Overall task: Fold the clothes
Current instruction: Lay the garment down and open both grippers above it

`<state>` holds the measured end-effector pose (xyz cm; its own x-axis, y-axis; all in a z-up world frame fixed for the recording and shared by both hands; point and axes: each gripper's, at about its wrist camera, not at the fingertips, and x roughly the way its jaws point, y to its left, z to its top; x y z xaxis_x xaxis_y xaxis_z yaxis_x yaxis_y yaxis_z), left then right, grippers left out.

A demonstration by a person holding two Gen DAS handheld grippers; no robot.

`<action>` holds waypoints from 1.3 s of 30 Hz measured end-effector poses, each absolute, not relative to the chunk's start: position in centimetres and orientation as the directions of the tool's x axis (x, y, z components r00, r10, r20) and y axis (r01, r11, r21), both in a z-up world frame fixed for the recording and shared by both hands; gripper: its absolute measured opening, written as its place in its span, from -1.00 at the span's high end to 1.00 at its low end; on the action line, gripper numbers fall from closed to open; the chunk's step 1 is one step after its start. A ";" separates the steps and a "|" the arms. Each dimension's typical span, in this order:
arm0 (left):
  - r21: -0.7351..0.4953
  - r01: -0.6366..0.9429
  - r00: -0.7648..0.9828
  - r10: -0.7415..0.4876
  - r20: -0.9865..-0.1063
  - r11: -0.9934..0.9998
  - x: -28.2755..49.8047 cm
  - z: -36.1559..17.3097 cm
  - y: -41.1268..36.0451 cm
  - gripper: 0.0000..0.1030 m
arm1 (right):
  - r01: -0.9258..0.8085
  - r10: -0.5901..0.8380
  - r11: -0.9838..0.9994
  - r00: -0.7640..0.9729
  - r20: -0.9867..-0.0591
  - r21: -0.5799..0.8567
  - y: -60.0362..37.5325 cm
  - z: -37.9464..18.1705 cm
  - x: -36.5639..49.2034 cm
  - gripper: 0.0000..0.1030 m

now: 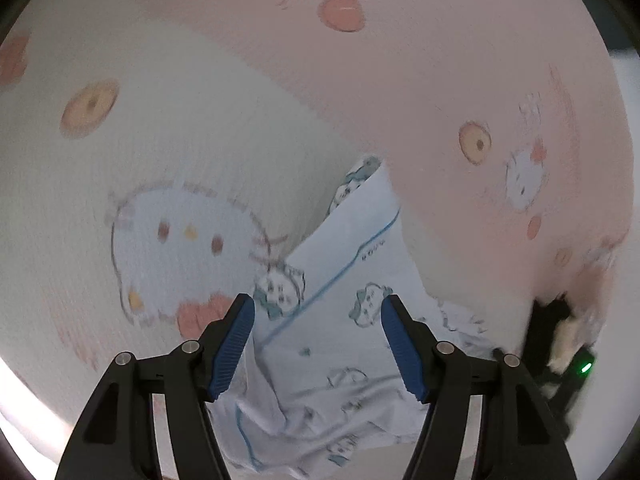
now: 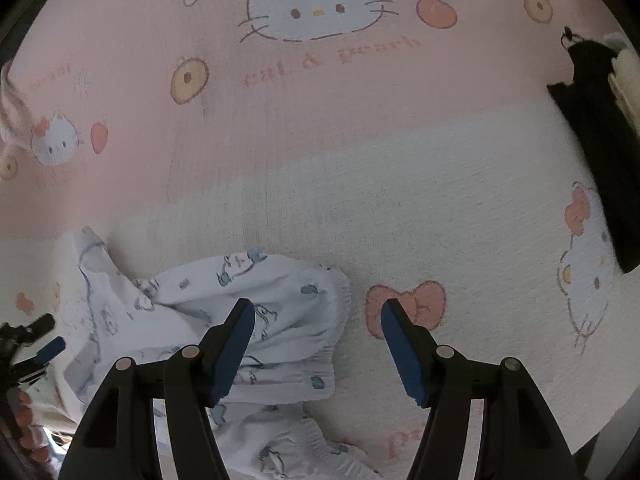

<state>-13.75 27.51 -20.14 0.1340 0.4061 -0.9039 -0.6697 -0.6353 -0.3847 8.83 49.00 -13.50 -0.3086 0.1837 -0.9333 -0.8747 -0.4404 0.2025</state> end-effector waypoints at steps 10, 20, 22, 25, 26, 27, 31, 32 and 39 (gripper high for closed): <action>-0.332 -0.752 0.117 0.380 -0.917 -0.570 -15.3 -21.3 33.1 -0.23 | -0.885 0.085 -0.259 -0.419 -0.904 0.386 50.7 -16.2 10.6 -0.29; -0.321 -0.743 0.155 0.316 -0.936 -0.587 -17.4 -22.8 39.4 -0.23 | -0.882 0.076 -0.145 -0.462 -0.884 0.448 51.8 -18.2 9.9 -0.30; -0.321 -0.748 0.166 0.304 -0.938 -0.581 -17.1 -23.2 40.0 -0.23 | -0.887 0.064 -0.162 -0.447 -0.892 0.433 51.8 -18.5 9.0 -0.30; -0.323 -0.748 0.174 0.298 -0.938 -0.580 -17.2 -23.7 40.7 -0.23 | -0.900 0.053 -0.185 -0.410 -0.910 0.395 51.9 -19.1 7.9 -0.30; -0.321 -0.742 0.173 0.295 -0.940 -0.588 -17.3 -23.9 40.9 -0.23 | -0.904 0.047 -0.188 -0.399 -0.916 0.384 51.9 -19.4 7.6 -0.30; -0.319 -0.737 0.172 0.292 -0.941 -0.596 -17.5 -24.1 41.2 -0.23 | -0.906 0.042 -0.192 -0.391 -0.919 0.377 51.9 -19.6 7.4 -0.30; -0.323 -0.727 0.169 0.297 -0.940 -0.606 -17.4 -24.7 42.0 -0.23 | -0.902 0.035 -0.205 -0.395 -0.918 0.381 52.0 -19.6 7.4 -0.30; -0.319 -0.735 0.161 0.304 -0.939 -0.598 -17.2 -24.7 42.2 -0.23 | -0.902 0.042 -0.205 -0.395 -0.918 0.379 52.0 -19.5 7.3 -0.30; -0.258 -0.831 0.118 0.297 -0.947 -0.492 -14.7 -24.9 44.2 -0.21 | -0.900 0.041 -0.222 -0.394 -0.918 0.377 52.2 -19.9 6.5 -0.29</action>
